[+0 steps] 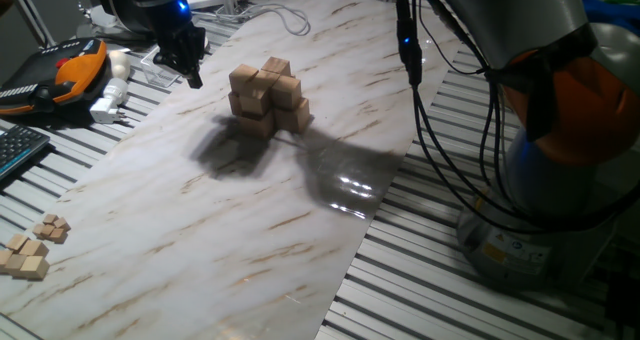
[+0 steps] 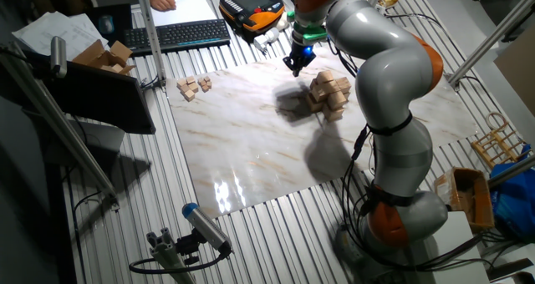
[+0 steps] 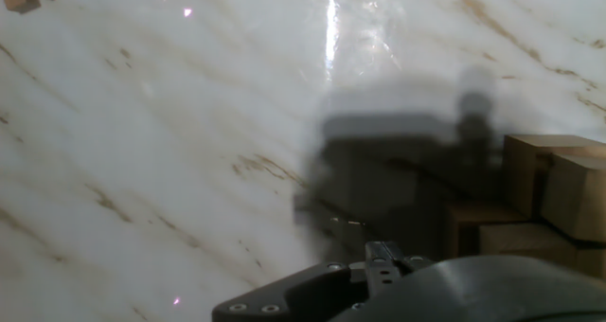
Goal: Stack the blocks into a cross shape
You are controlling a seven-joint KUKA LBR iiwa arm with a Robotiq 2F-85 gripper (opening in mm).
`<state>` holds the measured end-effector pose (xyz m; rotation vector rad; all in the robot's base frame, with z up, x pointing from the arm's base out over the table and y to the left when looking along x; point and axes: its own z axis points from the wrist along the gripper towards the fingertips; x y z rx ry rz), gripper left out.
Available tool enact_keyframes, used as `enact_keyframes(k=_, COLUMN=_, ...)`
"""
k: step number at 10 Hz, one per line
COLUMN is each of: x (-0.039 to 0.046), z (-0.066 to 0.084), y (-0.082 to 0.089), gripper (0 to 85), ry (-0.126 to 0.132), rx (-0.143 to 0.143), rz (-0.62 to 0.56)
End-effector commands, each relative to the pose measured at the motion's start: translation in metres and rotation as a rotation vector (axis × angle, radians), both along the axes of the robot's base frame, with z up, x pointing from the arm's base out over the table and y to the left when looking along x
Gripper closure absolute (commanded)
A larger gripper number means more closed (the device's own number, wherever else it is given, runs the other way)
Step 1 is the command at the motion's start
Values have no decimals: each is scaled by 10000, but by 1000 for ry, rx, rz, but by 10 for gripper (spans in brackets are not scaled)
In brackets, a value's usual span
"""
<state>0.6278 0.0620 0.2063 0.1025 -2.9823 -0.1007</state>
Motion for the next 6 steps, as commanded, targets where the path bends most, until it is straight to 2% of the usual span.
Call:
enact_keyframes(k=1, x=-3, z=-1, y=-2, gripper=850, ry=3, rx=0, rz=2)
enact_keyframes(k=6, x=-4, z=0, y=0, gripper=850, ry=7, rx=0, rz=3)
